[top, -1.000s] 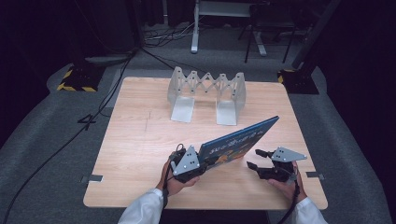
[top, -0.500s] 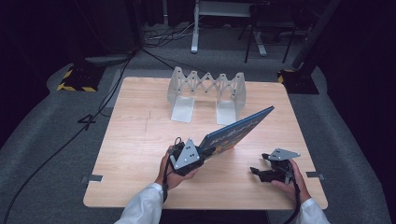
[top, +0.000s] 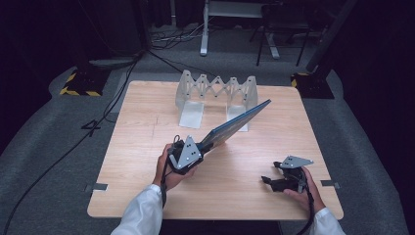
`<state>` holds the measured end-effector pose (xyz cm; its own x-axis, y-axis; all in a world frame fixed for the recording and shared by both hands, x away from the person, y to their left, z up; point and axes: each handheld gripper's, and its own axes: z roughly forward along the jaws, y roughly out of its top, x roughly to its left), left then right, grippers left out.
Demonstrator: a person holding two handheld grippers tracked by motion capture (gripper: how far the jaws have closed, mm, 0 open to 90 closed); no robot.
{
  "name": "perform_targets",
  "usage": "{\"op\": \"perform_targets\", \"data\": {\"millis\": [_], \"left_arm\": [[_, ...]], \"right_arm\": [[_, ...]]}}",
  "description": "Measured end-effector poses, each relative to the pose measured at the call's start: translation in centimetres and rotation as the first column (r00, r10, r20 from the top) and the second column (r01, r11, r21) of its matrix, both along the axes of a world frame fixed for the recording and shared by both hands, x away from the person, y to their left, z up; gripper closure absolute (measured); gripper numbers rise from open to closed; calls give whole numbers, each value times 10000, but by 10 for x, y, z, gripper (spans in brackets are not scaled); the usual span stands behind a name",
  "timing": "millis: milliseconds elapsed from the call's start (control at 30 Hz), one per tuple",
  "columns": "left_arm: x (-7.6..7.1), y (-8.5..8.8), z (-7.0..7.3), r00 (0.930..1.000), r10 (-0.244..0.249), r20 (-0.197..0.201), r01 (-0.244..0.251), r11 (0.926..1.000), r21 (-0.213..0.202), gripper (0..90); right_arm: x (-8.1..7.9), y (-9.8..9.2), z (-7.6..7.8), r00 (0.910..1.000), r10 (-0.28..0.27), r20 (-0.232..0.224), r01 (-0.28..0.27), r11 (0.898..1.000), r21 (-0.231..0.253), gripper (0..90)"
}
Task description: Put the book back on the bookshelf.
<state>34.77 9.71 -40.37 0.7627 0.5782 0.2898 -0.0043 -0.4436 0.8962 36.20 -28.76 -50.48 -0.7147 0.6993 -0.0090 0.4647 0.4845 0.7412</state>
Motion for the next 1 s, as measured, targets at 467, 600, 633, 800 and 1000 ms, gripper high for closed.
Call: {"op": "perform_targets", "data": {"millis": [467,600,633,800,1000], "left_arm": [[5,10,11,9975,606,363,-637,9940,893,829],[11,14,15,9950,814,576,-883,9878,1282,829],[13,15,16,9944,884,587,-957,9860,1367,829],[20,24,23,9897,1263,669,-1339,9833,1236,829],[26,33,28,9848,1596,693,-1665,9799,1101,829]], "right_arm": [[0,0,0,9999,136,-23,-136,9999,30,194],[-2,1,0,9992,387,-24,-386,9993,11,195],[-2,1,0,9991,427,-10,-427,9991,4,194],[-2,1,0,9991,434,-6,-434,9991,3,195],[-2,1,0,9991,432,-4,-432,9991,3,195]]}}
